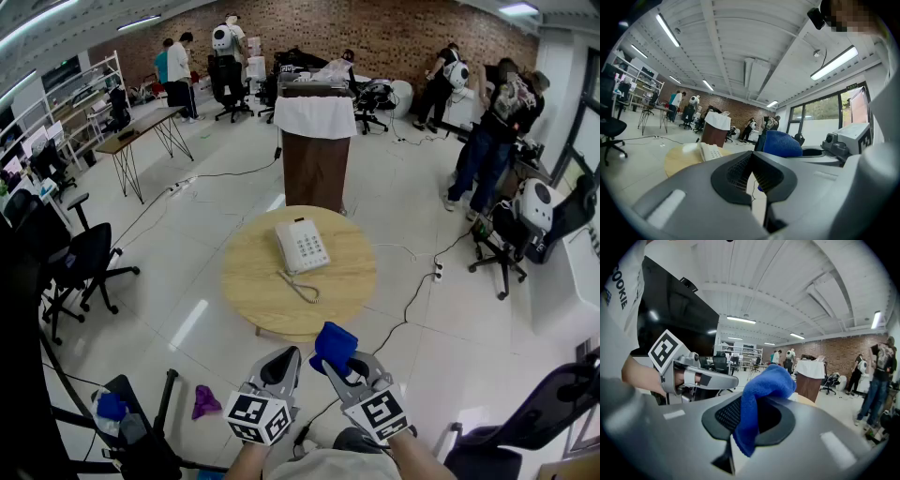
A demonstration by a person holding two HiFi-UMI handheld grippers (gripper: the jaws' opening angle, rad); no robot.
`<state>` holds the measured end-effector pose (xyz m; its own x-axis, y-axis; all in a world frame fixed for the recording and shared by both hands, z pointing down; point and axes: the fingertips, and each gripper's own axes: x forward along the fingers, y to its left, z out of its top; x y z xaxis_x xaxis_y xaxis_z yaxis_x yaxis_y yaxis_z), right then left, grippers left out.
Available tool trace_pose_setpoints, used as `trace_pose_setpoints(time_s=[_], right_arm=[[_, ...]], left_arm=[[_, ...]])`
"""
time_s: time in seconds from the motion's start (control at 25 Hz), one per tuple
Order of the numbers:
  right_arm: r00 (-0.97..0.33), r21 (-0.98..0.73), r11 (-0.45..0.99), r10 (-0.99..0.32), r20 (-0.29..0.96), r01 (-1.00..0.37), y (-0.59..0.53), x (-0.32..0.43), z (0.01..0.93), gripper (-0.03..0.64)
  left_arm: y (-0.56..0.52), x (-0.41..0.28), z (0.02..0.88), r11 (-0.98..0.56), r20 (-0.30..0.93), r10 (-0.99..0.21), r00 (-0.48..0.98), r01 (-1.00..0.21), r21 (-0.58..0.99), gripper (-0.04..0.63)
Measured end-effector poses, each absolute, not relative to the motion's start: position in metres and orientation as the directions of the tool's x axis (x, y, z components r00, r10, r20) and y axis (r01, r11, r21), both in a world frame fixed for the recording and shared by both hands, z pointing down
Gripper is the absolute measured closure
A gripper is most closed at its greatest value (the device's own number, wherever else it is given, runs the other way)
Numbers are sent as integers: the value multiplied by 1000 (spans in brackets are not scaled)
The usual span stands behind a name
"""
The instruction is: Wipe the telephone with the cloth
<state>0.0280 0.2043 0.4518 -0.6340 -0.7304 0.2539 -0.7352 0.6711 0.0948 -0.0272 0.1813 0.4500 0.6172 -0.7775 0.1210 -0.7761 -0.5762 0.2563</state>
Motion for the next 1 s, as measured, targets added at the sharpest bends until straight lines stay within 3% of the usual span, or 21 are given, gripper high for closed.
trace_pose_setpoints(time_s=[1.0], right_arm=[[-654, 84, 682, -723, 222, -726, 71, 30, 462, 554]], left_arm=[[41, -22, 462, -569, 148, -778, 610, -785, 244, 595]])
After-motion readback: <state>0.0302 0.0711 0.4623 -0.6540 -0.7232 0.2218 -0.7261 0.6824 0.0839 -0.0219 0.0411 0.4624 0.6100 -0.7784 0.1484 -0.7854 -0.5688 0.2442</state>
